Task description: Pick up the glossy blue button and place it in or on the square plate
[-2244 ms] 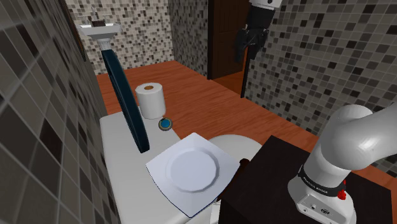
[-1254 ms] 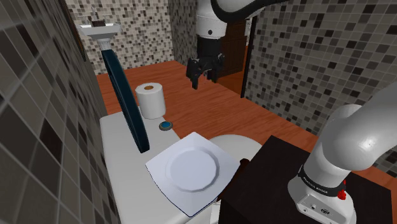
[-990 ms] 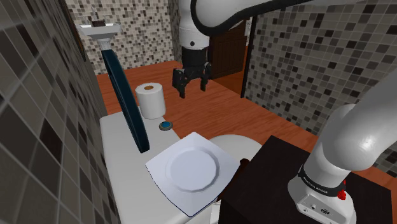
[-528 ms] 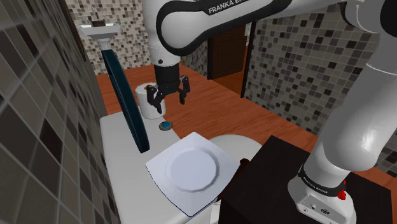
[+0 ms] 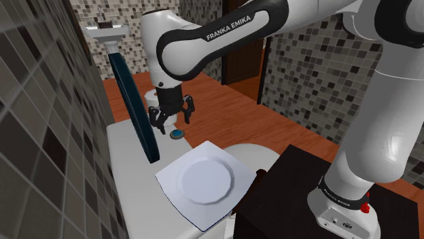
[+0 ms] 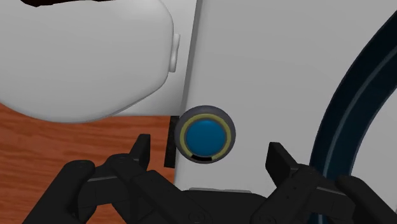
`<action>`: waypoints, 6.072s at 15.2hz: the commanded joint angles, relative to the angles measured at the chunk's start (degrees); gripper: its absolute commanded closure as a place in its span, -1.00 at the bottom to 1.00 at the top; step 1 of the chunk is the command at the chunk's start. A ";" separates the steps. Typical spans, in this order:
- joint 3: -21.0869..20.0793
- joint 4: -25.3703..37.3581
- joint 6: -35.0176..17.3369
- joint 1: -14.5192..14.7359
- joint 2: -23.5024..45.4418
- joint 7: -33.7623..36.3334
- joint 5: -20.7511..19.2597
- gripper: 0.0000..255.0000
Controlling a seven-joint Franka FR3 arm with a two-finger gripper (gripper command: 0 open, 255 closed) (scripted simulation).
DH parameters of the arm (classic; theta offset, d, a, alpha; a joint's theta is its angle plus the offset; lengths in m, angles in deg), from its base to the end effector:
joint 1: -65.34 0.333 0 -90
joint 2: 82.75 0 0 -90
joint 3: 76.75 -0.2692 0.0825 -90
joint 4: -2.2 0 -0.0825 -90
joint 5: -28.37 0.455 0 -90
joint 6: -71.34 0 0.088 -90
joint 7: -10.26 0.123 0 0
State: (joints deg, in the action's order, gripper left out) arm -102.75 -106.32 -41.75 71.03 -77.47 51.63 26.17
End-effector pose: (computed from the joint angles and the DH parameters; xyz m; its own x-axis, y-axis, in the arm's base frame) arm 0.5498 0.3330 0.3671 0.9879 -0.1548 -0.0054 -0.1548 -0.9879 -0.0020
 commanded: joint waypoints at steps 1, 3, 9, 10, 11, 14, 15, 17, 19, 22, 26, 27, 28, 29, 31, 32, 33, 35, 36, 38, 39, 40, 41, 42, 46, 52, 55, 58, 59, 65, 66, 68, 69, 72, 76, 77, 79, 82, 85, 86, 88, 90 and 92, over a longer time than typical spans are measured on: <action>-0.03 -1.03 -1.44 0.09 0.43 0.24 -0.24 -1.00; -0.02 -1.34 -1.86 0.10 0.56 0.29 -0.31 -1.00; -0.02 -1.32 -1.84 0.10 0.56 0.29 -0.31 -1.00; -0.02 -1.32 -1.84 0.10 0.56 0.29 -0.31 1.00; -0.02 -1.32 -1.84 0.10 0.56 0.29 -0.31 1.00; -0.02 -1.33 -1.84 0.10 0.55 0.29 -0.30 1.00; -0.02 -1.31 -1.81 0.10 0.55 0.28 -0.30 1.00; -0.02 -1.32 -1.82 0.09 0.53 0.27 -0.29 1.00; -0.03 -1.25 -1.81 0.10 0.51 0.29 -0.31 1.00; -0.04 -19.35 -20.82 -0.82 -14.38 -3.56 6.92 -1.00; 0.21 -21.71 -25.05 -0.27 -13.95 -3.23 6.68 -1.00; 0.09 -21.88 -25.80 -0.33 -13.33 -2.98 6.34 -1.00; -0.03 -22.04 -26.55 -0.40 -12.70 -2.72 5.97 -1.00; -0.15 -22.18 -27.29 -0.46 -12.05 -2.44 5.59 -1.00; -0.32 -22.38 -28.44 -0.55 -11.00 -1.98 4.93 -1.00; -0.31 -22.38 -28.44 -0.54 -11.01 -1.98 4.94 -1.00; -0.31 -22.38 -28.44 -0.54 -11.00 -1.98 4.93 -1.00; -0.31 -22.38 -28.44 -0.54 -11.00 -1.97 4.93 -1.00; -0.31 -22.38 -28.44 -0.54 -11.00 -1.97 4.93 -1.00; -0.31 -22.38 -28.43 -0.54 -11.01 -1.98 4.93 -1.00; -0.31 -22.38 -28.43 -0.54 -11.01 -1.98 4.93 1.00; -0.31 -22.38 -28.43 -0.54 -11.01 -1.98 4.93 1.00; -0.35 -22.47 -28.47 -0.50 -11.07 -1.91 4.95 1.00; -0.34 -22.22 -28.51 -0.58 -10.75 -1.88 4.76 1.00; -0.40 -22.42 -28.81 -0.56 -10.62 -1.73 4.64 1.00; -0.03 -20.67 -25.28 -0.48 -12.59 -2.65 5.84 1.00; 0.20 -19.26 -22.92 -0.44 -13.63 -3.05 6.36 1.00; 0.43 -17.75 -20.56 -0.42 -14.53 -3.36 6.77 1.00; 0.51 -17.22 -19.78 -0.41 -14.81 -3.45 6.88 1.00; 0.94 -13.81 -15.10 -0.43 -16.16 -3.84 7.37 1.00; 1.01 -13.20 -14.32 -0.44 -16.34 -3.89 7.42 1.00; 1.13 -11.95 -12.77 -0.46 -16.65 -3.96 7.50 1.00; 1.16 -11.74 -12.52 -0.47 -16.70 -3.97 7.51 1.00; 0.12 -15.99 -12.21 1.23 -21.72 -2.31 9.49 1.00; -1.42 -20.72 -11.17 3.88 -28.07 0.34 12.04 1.00; -1.85 -21.74 -10.82 4.59 -29.59 1.08 12.66 1.00; -2.77 -23.57 -10.00 6.05 -32.52 2.66 13.89 1.00; -4.29 -25.80 -8.53 8.35 -36.65 5.28 15.67 1.00; -6.02 -27.42 -6.84 10.69 -40.40 8.20 17.39 1.00; -6.93 -27.99 -5.96 11.84 -42.07 9.71 18.19 1.00; -7.34 -29.37 -7.52 11.97 -41.90 9.76 18.44 1.00; -7.79 -30.72 -9.09 12.06 -41.67 9.80 18.70 1.00; -8.27 -32.02 -10.69 12.14 -41.39 9.84 18.96 1.00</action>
State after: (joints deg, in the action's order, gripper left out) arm -110.65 -137.67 -51.51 83.13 -119.08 61.34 44.99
